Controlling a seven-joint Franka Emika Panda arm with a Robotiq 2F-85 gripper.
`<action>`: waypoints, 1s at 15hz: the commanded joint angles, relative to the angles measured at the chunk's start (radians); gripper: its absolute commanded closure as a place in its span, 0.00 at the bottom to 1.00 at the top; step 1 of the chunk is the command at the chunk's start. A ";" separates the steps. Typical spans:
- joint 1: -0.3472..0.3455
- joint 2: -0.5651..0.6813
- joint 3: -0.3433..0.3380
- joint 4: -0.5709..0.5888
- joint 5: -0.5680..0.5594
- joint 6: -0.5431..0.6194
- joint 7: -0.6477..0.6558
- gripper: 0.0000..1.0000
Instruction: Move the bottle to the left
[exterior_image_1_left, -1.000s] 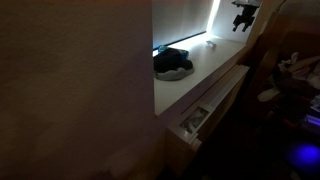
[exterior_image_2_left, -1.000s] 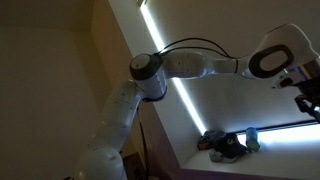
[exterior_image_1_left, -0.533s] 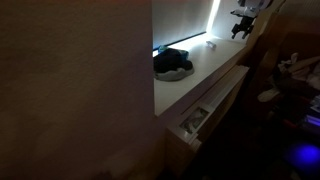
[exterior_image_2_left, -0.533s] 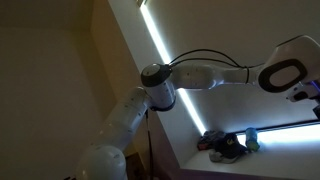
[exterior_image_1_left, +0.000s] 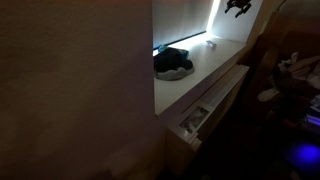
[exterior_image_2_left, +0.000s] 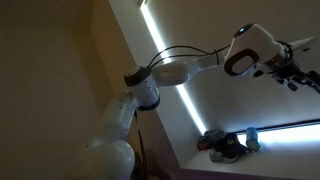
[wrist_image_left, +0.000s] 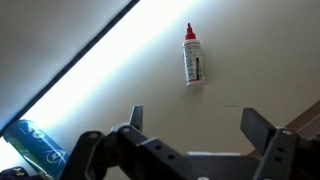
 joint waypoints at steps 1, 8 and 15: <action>0.002 0.000 -0.001 -0.004 0.004 0.002 0.000 0.00; -0.133 0.235 0.042 0.054 0.301 -0.001 -0.005 0.00; -0.179 0.187 0.155 0.031 0.210 0.117 -0.005 0.00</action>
